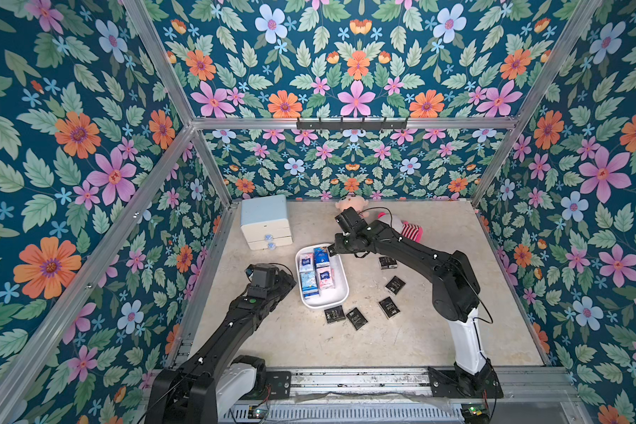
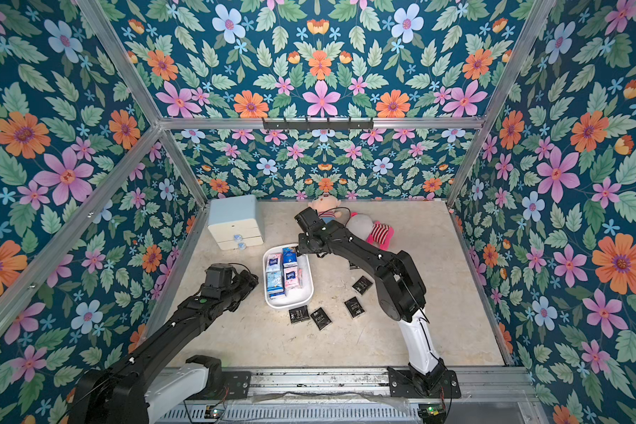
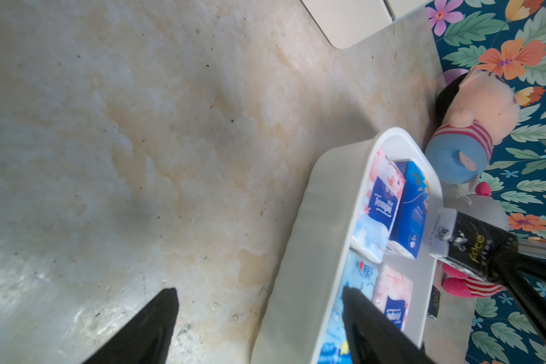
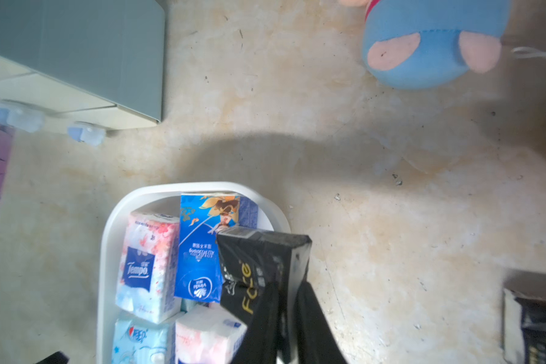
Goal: Put the pocket tissues into the storage box
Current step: Place the pocket tissues in the storage box.
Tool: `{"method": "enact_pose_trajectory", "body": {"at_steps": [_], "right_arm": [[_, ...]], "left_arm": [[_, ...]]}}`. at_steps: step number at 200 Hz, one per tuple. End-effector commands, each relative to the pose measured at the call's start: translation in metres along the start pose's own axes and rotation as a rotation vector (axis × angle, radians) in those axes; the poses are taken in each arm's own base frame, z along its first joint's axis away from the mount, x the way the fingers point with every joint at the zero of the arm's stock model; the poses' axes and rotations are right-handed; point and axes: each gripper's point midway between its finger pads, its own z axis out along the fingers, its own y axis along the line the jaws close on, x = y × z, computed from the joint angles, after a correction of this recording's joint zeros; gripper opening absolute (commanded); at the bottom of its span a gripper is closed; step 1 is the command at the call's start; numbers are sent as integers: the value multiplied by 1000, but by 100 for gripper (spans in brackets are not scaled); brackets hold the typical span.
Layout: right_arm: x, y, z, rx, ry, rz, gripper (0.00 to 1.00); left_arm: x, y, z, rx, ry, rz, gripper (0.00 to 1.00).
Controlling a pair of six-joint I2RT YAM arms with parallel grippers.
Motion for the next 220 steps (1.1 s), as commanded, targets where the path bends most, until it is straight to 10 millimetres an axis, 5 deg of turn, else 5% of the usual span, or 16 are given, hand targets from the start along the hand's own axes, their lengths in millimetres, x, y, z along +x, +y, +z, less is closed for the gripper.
{"method": "enact_pose_trajectory", "body": {"at_steps": [1, 107, 139, 220], "right_arm": [[7, -11, 5, 131, 19, -69, 17], [4, -12, 11, 311, -8, -159, 19], [6, 0, 12, 259, -1, -170, 22], [2, 47, 4, 6, -3, -123, 49]], "left_arm": [[1, 0, -1, 3, 6, -4, 87], [6, -4, 1, 40, 22, -27, 87], [4, -7, 2, 44, 23, -23, 87], [4, -5, 1, 44, 16, -30, 87]]}}
